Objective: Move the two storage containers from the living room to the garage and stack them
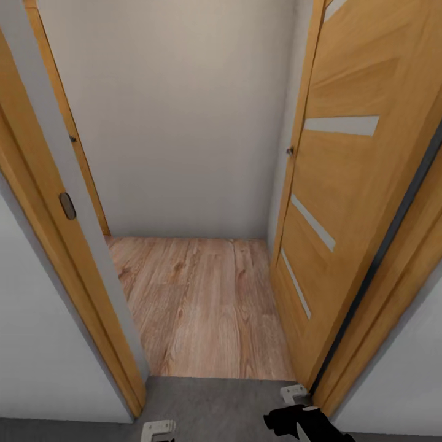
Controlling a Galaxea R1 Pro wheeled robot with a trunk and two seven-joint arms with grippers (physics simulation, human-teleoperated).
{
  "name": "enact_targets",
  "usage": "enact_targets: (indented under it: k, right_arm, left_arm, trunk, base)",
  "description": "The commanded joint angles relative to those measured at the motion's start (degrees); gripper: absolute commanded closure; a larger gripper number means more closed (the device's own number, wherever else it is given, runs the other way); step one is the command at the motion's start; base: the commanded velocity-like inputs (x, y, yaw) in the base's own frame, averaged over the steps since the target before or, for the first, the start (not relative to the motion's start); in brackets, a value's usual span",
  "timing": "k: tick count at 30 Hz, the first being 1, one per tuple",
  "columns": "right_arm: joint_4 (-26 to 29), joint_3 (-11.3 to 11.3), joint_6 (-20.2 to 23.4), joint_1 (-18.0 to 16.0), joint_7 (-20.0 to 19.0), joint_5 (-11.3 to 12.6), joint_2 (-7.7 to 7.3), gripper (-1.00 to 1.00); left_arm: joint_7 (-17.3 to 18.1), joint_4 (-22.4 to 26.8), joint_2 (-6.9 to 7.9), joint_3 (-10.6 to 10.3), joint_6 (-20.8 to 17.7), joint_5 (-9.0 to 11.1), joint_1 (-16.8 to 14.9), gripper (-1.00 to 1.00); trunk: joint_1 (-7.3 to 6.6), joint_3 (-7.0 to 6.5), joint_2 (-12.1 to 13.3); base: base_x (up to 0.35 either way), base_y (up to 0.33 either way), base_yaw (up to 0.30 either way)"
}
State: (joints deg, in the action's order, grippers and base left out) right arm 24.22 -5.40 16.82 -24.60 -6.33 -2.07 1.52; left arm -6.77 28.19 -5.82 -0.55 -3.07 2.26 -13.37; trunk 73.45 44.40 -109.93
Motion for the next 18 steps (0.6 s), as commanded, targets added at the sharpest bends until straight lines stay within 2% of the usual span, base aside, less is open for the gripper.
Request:
enact_targets:
  k: [1,8,18]
  right_arm:
    - [0.1,-0.1,0.3,0.0,-0.1,-0.2,-0.02,-1.0]
    - [0.1,-0.1,0.3,0.0,-0.2,-0.2,-0.02,-1.0]
    - [0.2,0.0,0.3,0.0,-0.4,-0.2,-0.11,-1.0]
  left_arm:
    - [-0.2,0.1,0.0,-0.1,-0.3,0.2,0.0,-1.0]
    - [-0.2,0.1,0.07,-0.1,-0.3,0.2,0.0,-1.0]
    - [-0.1,0.1,0.09,-0.1,-0.3,0.2,0.0,-1.0]
  trunk:
    - [0.0,0.06,0.0]
    - [0.0,0.07,0.0]
    - [0.0,0.07,0.0]
  base:
    - [0.031,-0.016,0.022]
    - [0.154,-0.106,0.007]
    - [0.303,-0.064,0.001]
